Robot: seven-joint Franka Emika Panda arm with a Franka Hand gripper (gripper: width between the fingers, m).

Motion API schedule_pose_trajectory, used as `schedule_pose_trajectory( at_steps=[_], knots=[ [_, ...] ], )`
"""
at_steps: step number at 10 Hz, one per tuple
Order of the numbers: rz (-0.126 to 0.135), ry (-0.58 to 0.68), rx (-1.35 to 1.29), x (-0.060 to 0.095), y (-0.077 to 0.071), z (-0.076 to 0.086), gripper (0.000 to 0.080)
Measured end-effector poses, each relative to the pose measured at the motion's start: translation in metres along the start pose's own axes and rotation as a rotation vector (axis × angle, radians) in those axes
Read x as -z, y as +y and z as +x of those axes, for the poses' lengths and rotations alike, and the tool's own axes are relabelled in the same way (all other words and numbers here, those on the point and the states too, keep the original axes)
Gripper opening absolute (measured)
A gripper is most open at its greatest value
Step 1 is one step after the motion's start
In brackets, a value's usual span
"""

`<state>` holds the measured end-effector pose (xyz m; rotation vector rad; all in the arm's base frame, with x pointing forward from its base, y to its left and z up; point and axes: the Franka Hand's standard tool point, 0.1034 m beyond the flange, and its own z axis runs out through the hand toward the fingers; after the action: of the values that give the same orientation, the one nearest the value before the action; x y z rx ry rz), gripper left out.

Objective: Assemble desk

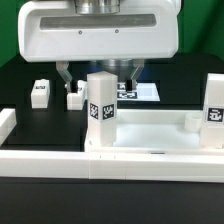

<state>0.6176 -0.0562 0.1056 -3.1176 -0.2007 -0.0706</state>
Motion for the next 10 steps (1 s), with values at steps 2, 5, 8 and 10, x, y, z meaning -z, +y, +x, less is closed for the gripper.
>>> schedule_pose_trajectory(
  at_steps=[2,5,8,10],
  knots=[
    [-0.006,-0.003,0.106,-0.0001,-0.0006,0.0000,0.0649],
    [-0.008,-0.005,0.241,-0.0001,0.0008,-0.0004,0.0540],
    [-0.008,-0.005,0.239,-0.0001,0.0012,-0.0006,0.0288],
    [-0.008,-0.005,0.210,-0.0002,0.0012,-0.0006,0.0288]
  ],
)
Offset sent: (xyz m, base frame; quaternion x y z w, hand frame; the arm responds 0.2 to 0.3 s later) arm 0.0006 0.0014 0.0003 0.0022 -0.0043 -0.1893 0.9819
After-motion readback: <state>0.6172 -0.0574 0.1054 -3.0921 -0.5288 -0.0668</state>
